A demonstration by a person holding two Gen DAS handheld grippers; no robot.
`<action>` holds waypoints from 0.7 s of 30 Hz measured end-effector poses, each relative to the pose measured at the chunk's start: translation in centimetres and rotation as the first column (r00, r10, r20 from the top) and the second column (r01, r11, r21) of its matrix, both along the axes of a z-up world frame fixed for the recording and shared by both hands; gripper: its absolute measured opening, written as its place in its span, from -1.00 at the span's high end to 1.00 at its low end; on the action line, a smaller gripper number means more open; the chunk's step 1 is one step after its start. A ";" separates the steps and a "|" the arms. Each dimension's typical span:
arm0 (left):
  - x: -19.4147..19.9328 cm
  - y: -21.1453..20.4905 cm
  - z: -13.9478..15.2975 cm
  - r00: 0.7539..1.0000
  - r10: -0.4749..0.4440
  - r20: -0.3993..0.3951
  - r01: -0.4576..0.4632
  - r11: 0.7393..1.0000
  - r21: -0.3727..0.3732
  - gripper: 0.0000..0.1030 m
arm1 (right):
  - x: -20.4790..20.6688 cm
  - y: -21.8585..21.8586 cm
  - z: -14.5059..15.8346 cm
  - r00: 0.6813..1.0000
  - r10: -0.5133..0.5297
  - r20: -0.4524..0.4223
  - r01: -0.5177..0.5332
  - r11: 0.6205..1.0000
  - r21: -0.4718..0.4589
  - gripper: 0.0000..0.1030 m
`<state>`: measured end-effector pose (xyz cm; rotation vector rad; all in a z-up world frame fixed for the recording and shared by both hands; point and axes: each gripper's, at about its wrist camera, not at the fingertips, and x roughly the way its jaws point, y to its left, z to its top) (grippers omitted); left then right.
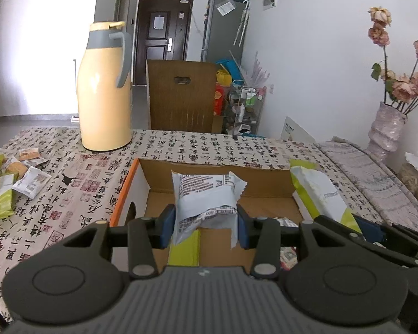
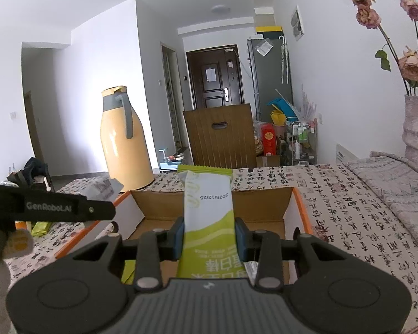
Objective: Organize snacks
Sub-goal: 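Lower the pastry and bar into the box and open both tools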
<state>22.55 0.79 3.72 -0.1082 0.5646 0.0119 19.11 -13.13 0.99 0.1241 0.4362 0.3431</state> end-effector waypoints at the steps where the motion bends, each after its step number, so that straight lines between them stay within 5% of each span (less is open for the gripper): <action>1: 0.4 0.0 -0.3 1.000 0.003 -0.008 -0.003 1.000 -0.002 0.14 | 0.4 0.1 -0.2 1.000 -0.002 -0.002 0.002 1.000 -0.001 0.32; 13: 2.4 1.2 -3.4 0.998 0.015 -0.062 -0.017 0.999 -0.032 0.11 | 2.7 -0.2 -2.9 0.998 -0.019 -0.068 0.018 1.000 -0.010 0.30; 18: 1.7 1.5 -3.2 0.999 0.033 -0.043 -0.034 0.999 -0.037 -0.51 | 2.4 -0.2 -3.0 0.997 -0.021 -0.071 0.020 1.000 -0.019 0.24; 21: 1.2 1.5 -2.8 0.998 0.064 -0.023 -0.064 0.997 -0.034 -1.00 | 2.1 -0.5 -2.9 0.997 -0.022 -0.071 0.021 1.000 -0.009 -0.34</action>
